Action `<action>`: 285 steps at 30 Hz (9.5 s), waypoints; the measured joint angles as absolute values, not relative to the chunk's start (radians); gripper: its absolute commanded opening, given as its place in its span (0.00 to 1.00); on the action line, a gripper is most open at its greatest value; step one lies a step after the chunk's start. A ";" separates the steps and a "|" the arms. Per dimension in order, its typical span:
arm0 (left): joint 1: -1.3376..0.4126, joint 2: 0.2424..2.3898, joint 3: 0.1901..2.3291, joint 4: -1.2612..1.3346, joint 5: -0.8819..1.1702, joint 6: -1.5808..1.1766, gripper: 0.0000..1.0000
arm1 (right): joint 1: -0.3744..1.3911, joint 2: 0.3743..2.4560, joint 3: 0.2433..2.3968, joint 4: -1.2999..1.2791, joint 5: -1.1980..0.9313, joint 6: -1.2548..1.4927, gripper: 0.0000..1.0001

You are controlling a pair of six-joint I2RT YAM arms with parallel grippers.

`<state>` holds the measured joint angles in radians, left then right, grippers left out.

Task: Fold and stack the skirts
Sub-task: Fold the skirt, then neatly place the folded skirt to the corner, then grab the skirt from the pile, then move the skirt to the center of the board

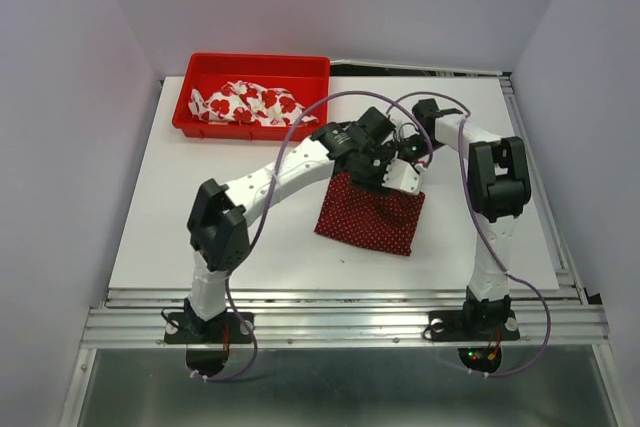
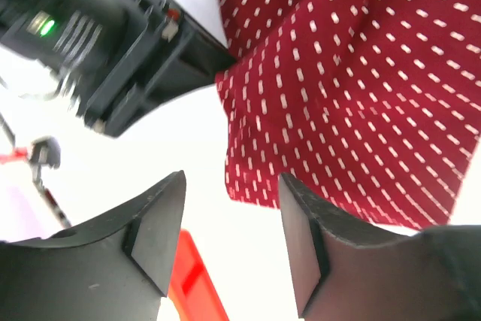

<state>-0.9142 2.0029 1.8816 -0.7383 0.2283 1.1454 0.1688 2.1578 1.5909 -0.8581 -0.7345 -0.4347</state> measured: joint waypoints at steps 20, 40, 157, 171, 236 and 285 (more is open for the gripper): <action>-0.587 1.710 1.348 -0.265 0.422 0.162 0.99 | 0.138 1.765 1.583 -0.806 -0.656 -0.182 0.54; -0.603 1.941 1.215 0.145 0.662 -0.423 0.71 | 0.419 1.478 1.053 -0.493 -0.759 0.122 0.40; -0.311 1.311 1.108 -0.074 0.092 -0.141 0.98 | 0.274 1.888 1.282 -0.658 0.081 0.211 1.00; -0.293 1.328 1.109 -0.094 0.059 -0.103 0.98 | 0.101 2.189 1.723 -0.644 0.075 0.107 1.00; 0.000 2.473 2.183 -0.258 0.135 0.100 0.59 | -0.020 1.602 1.392 -0.503 -0.393 -0.030 1.00; -0.477 1.428 1.244 -0.078 0.659 0.018 0.00 | -0.020 1.492 1.389 -0.684 -0.693 -0.180 1.00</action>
<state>-0.4767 1.4284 1.2438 -0.0780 0.6590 0.0177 -0.0200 1.4918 1.3888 -0.6838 -0.6930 -0.1799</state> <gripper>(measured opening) 0.026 0.999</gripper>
